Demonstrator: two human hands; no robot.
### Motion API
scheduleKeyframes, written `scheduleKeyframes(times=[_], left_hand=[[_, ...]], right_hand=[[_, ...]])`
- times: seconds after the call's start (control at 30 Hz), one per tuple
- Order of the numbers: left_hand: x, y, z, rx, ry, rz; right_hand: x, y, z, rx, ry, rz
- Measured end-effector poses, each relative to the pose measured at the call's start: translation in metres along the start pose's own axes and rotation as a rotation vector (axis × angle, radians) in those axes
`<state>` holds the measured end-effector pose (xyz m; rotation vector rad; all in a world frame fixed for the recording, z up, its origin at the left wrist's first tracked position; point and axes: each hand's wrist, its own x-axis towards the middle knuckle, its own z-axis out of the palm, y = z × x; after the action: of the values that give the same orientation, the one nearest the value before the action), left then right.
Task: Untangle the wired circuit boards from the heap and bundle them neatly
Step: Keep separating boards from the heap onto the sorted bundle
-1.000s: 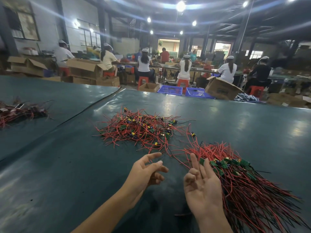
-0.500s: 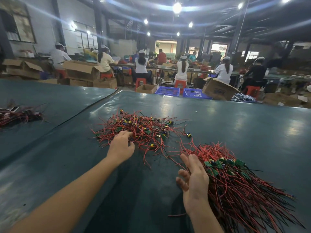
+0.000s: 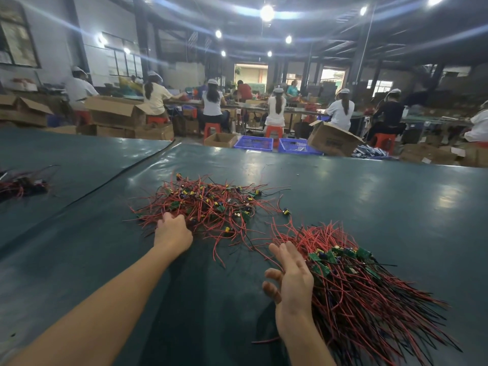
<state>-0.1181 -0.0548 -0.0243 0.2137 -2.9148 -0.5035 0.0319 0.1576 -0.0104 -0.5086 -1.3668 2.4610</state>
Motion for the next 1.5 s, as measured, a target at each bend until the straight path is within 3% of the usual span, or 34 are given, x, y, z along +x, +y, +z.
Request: scheduleKeyframes(times=[0.17, 0.47, 0.67, 0.8, 0.93, 1.1, 1.2, 1.3, 1.4, 1.5], left_hand=[[-0.014, -0.01, 0.008, -0.072, 0.188, 0.106], [-0.038, -0.02, 0.0, -0.385, 0.358, 0.242], [-0.07, 0.009, -0.034, -0.925, 0.443, 0.115], [-0.11, 0.027, -0.03, -1.201, 0.36, 0.135], [-0.139, 0.042, -0.015, -1.161, 0.233, 0.218], [-0.152, 0.044, -0.012, -1.187, 0.144, 0.261], [-0.155, 0.046, -0.014, -1.332, 0.058, 0.14], [-0.155, 0.049, -0.018, -1.627, -0.189, -0.027], [-0.156, 0.048, -0.02, -1.571, -0.364, 0.025], [-0.157, 0.052, -0.018, -1.567, -0.339, -0.004]], right_hand=[[-0.002, 0.005, 0.001, -0.038, -0.028, -0.006], [-0.004, 0.008, 0.002, -0.053, -0.057, -0.015], [-0.007, 0.007, 0.004, -0.107, -0.116, -0.013], [-0.015, 0.011, 0.008, -0.254, -0.237, -0.041], [-0.024, 0.017, 0.012, -0.45, -0.328, -0.183], [-0.026, 0.017, 0.011, -0.436, -0.288, -0.279], [-0.025, 0.016, 0.01, -0.426, -0.248, -0.284], [-0.024, 0.016, 0.01, -0.413, -0.233, -0.283], [-0.024, 0.014, 0.01, -0.415, -0.243, -0.287], [-0.023, 0.012, 0.008, -0.351, -0.195, -0.241]])
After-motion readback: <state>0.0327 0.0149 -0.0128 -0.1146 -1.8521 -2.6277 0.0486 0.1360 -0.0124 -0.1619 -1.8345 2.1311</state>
